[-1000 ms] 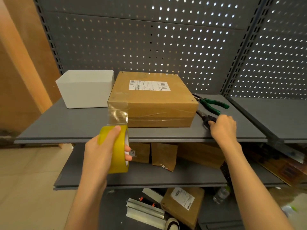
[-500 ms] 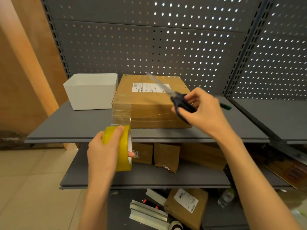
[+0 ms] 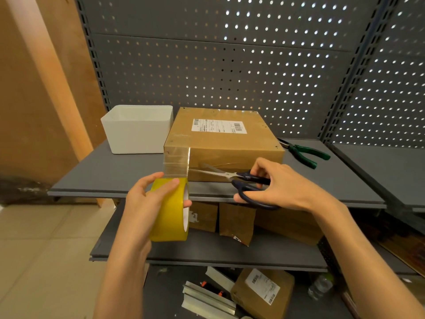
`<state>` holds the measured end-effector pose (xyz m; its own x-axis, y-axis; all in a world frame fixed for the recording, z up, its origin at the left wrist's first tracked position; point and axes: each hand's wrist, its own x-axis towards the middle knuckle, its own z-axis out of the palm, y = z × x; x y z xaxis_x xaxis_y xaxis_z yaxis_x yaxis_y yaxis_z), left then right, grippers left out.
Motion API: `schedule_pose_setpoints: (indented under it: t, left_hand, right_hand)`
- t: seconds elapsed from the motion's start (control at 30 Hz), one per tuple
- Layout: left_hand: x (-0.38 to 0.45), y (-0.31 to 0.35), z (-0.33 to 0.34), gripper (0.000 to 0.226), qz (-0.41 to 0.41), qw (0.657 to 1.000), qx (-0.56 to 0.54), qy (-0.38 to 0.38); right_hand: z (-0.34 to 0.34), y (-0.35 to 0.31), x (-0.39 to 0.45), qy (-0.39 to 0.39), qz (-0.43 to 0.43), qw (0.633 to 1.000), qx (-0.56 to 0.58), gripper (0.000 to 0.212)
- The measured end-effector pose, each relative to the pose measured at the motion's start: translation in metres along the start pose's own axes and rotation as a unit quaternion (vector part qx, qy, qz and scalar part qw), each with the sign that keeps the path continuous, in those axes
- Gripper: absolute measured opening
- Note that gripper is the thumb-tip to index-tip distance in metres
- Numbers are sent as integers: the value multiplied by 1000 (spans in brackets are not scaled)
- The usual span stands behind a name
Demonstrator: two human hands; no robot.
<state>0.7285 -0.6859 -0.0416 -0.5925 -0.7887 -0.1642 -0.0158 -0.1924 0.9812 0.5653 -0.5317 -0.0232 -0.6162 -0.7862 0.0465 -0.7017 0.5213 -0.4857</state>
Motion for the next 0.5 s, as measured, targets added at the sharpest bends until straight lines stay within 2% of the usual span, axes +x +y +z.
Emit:
schedule_pose_setpoints:
  t: [0.27,0.5]
  left_hand:
    - [4,-2,3,45,8,1000,4,10]
    - [8,-3,4,42,8,1000,21,17]
  right_hand:
    - [6,-4,13,-22,-5,998,54,52]
    - [13,-4,24,-39,-8,995,87,62]
